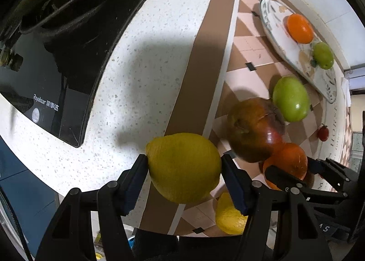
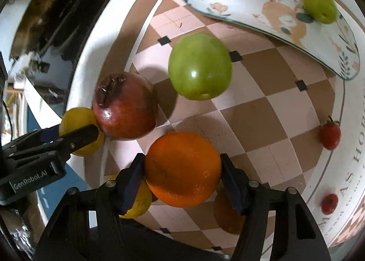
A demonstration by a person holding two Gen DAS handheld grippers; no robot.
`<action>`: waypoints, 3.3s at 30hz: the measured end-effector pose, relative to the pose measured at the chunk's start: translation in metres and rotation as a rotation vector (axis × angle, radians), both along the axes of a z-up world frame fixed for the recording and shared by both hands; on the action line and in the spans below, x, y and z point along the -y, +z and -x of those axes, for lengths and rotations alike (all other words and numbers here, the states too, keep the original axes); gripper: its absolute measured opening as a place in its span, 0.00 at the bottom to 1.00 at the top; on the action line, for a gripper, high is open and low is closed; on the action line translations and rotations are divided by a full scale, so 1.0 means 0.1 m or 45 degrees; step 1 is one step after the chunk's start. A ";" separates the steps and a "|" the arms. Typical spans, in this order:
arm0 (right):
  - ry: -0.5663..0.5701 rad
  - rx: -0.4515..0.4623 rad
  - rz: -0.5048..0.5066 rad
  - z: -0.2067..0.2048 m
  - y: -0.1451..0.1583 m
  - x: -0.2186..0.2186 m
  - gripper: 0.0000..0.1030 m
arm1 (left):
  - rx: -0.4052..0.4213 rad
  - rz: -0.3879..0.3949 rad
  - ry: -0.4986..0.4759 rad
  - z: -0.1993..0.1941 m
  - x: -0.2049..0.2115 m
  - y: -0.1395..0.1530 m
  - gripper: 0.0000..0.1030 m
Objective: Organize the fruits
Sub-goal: 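Grasp the large orange with the right tool while the left tool grasps a yellow pear, then place the yellow pear on the plate with the left tool while the right tool places the orange, then lift both tools away from the plate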
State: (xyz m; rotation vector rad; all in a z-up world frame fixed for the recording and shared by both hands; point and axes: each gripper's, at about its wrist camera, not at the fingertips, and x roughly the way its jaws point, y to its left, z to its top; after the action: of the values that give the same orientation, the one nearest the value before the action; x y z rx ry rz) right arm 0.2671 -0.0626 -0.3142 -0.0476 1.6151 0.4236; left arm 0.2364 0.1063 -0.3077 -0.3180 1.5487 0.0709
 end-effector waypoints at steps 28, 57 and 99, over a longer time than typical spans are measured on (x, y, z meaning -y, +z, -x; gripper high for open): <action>-0.215 0.115 -0.127 -0.47 0.50 0.52 0.65 | 0.054 0.017 -0.035 -0.56 -0.06 0.12 0.58; -0.410 0.137 -0.025 -1.63 0.10 0.95 0.66 | -0.080 0.092 -0.293 -2.25 0.97 -0.02 0.59; -0.494 0.624 0.202 0.04 1.92 1.13 0.92 | 0.578 -0.225 -0.270 -0.32 0.75 1.81 0.86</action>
State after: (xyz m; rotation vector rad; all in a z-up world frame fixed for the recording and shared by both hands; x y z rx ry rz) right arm 0.2633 -0.1751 -0.1222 0.0406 1.1339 -0.0225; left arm 0.2685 0.0311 -0.1262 -0.0228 1.1084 -0.0297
